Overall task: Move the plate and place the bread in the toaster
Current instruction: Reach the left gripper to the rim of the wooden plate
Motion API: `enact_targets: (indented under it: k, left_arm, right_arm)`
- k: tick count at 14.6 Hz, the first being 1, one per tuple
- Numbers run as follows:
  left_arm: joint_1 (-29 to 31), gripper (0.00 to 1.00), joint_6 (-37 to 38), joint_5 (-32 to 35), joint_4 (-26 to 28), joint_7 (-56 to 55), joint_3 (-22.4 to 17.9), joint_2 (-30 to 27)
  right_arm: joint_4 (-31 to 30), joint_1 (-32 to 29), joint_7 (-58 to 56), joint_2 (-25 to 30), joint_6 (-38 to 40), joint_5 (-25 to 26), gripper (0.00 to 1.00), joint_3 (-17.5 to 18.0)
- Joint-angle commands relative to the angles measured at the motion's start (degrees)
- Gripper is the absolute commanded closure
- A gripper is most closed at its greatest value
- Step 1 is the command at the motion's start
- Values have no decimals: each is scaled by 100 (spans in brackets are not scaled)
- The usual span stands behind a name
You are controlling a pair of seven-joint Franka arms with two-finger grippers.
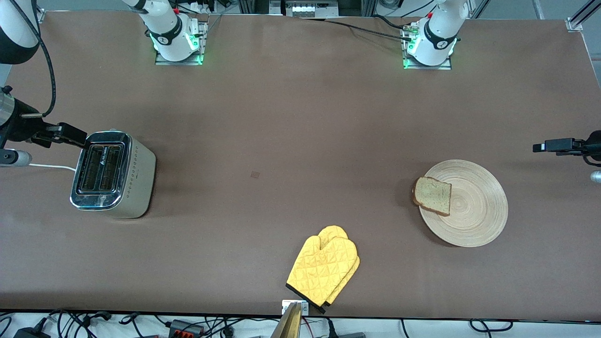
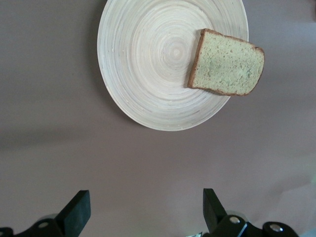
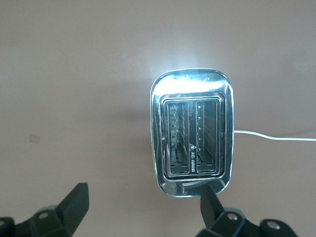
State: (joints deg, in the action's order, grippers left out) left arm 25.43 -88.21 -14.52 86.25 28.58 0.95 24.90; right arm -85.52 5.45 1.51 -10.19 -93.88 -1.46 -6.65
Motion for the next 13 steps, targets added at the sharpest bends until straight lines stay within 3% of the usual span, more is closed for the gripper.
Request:
enact_targets:
  k: [1,4,9,13]
  left_arm:
    - [277,0,-265,-533,-275,603,45,540]
    - [419,0,-801,-1271,-310,1095,45,1199]
    - [559,0,-1680,-1861,-565,2019,45,2175]
    - [551,0,-1744,-2511,-565,2064,54,2537]
  right_arm:
    - [71,-27,-46,17,98,-56,0,23]
    - [71,-18,-46,17,98,-65,0,23]
    - [71,-27,-55,17,98,-65,0,14]
    - [71,-27,-55,26,98,-56,0,6]
